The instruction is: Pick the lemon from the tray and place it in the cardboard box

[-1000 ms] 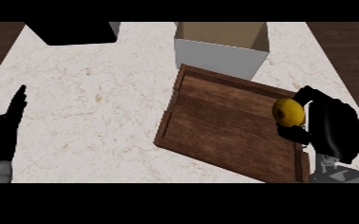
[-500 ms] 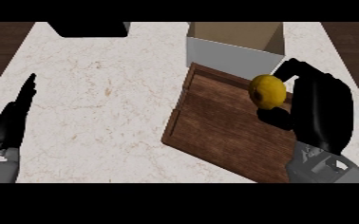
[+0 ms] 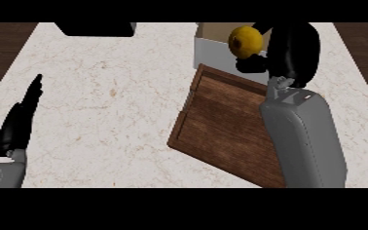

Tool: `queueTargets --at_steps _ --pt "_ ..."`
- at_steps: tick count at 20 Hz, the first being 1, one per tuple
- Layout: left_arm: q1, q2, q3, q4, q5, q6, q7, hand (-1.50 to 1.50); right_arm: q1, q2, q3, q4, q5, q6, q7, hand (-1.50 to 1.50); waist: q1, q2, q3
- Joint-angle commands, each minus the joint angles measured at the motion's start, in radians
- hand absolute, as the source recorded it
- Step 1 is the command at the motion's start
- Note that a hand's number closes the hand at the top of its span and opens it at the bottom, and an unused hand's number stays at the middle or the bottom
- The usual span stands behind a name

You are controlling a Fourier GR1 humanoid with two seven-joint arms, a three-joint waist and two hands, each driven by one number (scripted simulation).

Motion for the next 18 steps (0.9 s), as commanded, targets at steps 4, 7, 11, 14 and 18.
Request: queueTargets --at_steps 4,7,11,14,18 --pt "-0.009 -0.025 -0.015 -0.031 -0.033 0.007 0.047 0.00 -0.156 -0.009 -0.153 0.357 -0.111 -0.189 -0.112 1.50 0.002 0.001 0.001" --pt "-0.045 0.002 0.011 -0.002 -0.023 -0.015 0.030 0.00 -0.250 -0.011 -0.192 0.564 -0.115 -0.290 -0.166 1.50 0.010 0.005 0.000" --pt "-0.064 0.004 0.007 -0.034 -0.014 -0.037 0.071 0.00 -0.339 -0.027 -0.249 0.795 -0.114 -0.417 -0.217 1.50 0.028 0.012 0.001" --pt "-0.019 -0.003 0.020 -0.017 -0.004 -0.045 0.016 0.00 -0.415 -0.052 -0.263 0.944 -0.098 -0.420 -0.205 1.50 0.032 0.012 0.000" --pt "-0.050 -0.029 -0.003 -0.012 -0.039 -0.012 0.022 0.00 -0.440 -0.053 -0.354 1.066 -0.149 -0.527 -0.185 -1.50 0.045 0.021 0.001"
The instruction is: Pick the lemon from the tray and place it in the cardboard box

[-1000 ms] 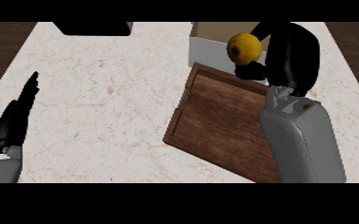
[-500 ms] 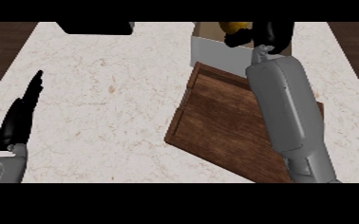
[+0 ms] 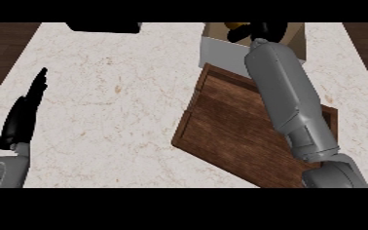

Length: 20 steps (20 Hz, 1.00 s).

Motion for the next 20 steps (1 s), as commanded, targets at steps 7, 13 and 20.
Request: queueTargets --at_steps 7,13,20 --pt "0.025 -0.007 -0.003 -0.024 -0.007 -0.010 -0.020 0.00 -0.078 -0.025 -0.145 0.256 -0.126 -0.173 -0.159 -1.50 0.023 0.007 0.001" --pt "-0.013 -0.017 -0.002 0.025 -0.022 -0.003 -0.018 0.00 -0.081 -0.011 -0.171 0.241 -0.172 -0.308 -0.327 -1.50 0.003 0.003 0.001" --pt "0.059 -0.020 0.029 0.000 -0.009 0.003 -0.045 0.00 0.003 -0.010 -0.265 0.110 -0.338 -0.406 -0.523 -1.50 -0.026 -0.013 0.001"
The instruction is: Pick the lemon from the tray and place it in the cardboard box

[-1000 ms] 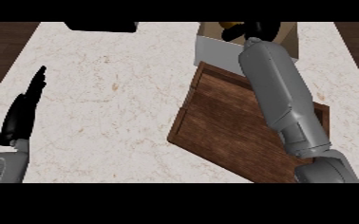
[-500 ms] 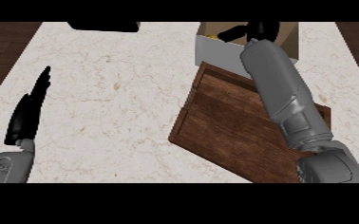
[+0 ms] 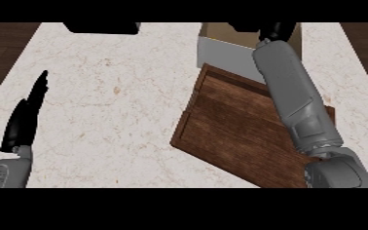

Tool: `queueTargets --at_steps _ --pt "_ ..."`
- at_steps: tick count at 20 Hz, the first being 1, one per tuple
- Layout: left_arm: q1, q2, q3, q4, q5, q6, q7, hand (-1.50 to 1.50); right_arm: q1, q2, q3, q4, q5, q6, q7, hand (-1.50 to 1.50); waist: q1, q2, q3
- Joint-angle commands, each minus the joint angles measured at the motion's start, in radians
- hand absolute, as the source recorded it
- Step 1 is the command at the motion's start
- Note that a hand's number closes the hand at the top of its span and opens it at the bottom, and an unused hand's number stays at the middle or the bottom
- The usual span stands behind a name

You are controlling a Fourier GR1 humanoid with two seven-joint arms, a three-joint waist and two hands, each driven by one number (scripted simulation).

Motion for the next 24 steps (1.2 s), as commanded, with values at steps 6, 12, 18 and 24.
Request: queueTargets --at_steps 6,12,18,24 --pt "0.067 0.004 0.021 -0.052 -0.008 -0.003 0.019 0.00 0.168 -0.016 -0.057 -0.234 -0.225 0.065 -0.213 -1.50 -0.040 -0.016 0.000" --pt "0.097 0.016 0.074 0.000 0.010 0.001 -0.029 0.00 0.405 -0.045 0.020 -0.551 -0.191 0.192 -0.049 -1.50 -0.083 -0.031 -0.002" --pt "0.031 -0.014 0.042 0.010 -0.027 0.021 0.027 0.00 0.693 -0.060 0.068 -0.948 -0.236 0.371 0.040 -1.50 -0.085 -0.026 -0.002" --pt "0.072 0.057 0.104 -0.025 0.037 -0.062 -0.006 0.00 1.021 -0.064 0.075 -1.296 -0.349 0.570 0.081 -1.50 -0.074 -0.024 -0.002"
